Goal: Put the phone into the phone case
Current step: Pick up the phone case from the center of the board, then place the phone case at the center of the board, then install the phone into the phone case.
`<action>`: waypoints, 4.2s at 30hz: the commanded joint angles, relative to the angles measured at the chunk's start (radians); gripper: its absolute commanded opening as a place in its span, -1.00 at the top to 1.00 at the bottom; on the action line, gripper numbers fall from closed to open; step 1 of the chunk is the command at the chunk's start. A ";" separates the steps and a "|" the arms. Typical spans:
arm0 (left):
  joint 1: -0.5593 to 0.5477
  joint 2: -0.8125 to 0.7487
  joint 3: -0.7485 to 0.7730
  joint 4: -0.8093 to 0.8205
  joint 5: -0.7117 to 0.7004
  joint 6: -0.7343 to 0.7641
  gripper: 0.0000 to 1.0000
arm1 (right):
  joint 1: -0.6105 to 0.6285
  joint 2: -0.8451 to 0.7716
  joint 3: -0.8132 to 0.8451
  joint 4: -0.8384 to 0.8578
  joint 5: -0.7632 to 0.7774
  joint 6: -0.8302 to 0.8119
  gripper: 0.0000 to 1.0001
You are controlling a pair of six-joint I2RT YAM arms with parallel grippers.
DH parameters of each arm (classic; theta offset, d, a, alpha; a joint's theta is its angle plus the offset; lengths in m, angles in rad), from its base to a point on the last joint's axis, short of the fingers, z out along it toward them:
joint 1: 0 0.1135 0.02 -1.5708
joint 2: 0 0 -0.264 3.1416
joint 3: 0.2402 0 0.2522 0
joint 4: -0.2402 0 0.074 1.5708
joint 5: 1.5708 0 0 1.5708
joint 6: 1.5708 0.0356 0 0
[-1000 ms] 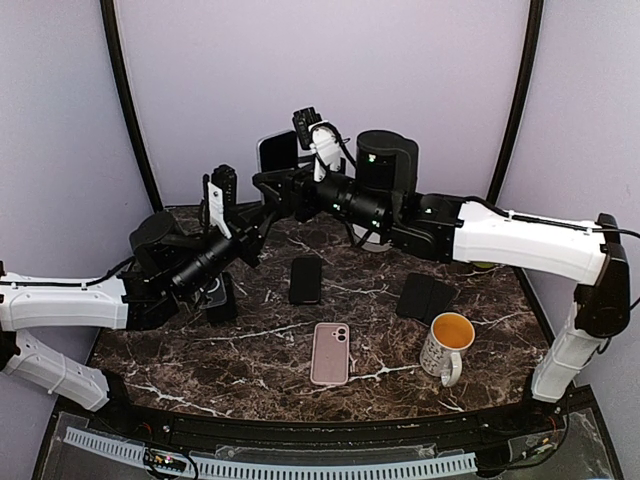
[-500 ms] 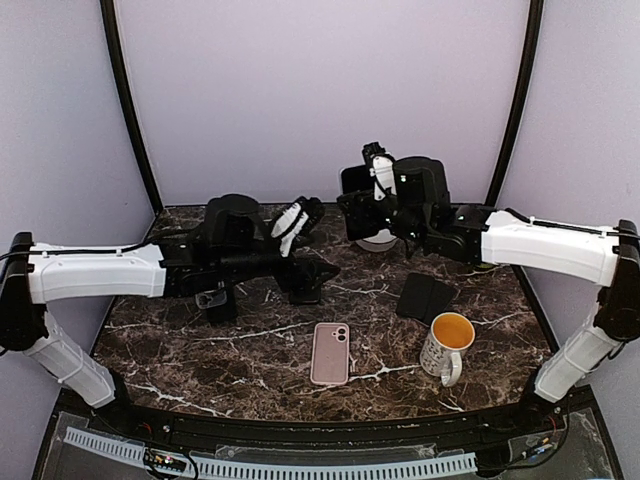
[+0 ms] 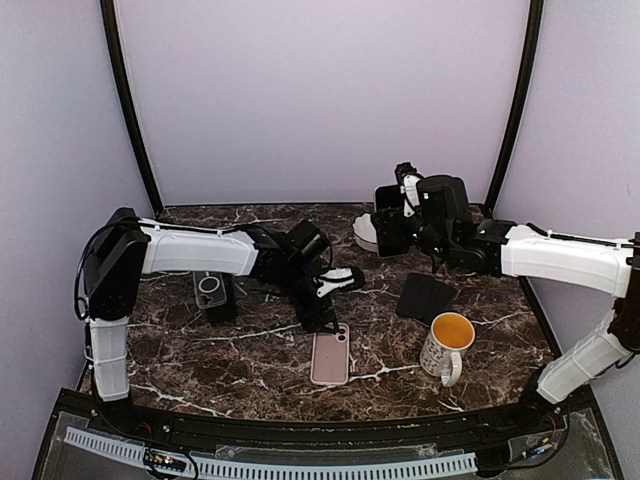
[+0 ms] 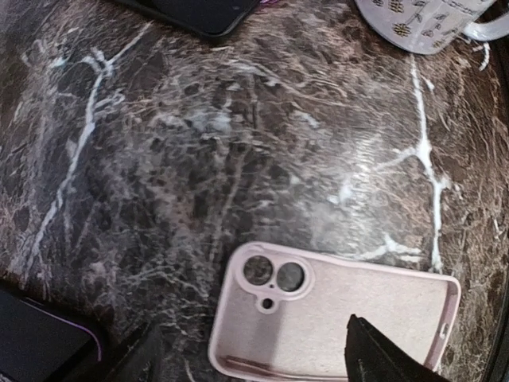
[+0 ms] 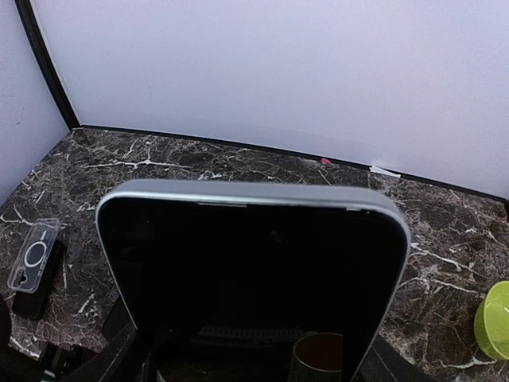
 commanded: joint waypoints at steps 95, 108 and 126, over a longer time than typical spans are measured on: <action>0.309 -0.661 -0.318 0.333 -0.738 -0.421 -0.97 | 0.129 0.152 0.251 -0.278 -0.242 0.096 1.00; 0.332 -0.817 -0.509 0.494 -0.798 -0.398 -0.98 | 0.261 0.368 0.225 -0.282 -0.276 0.204 1.00; 0.332 -0.753 -0.499 0.475 -0.759 -0.368 -0.97 | 0.265 0.423 0.167 -0.274 -0.266 0.218 1.00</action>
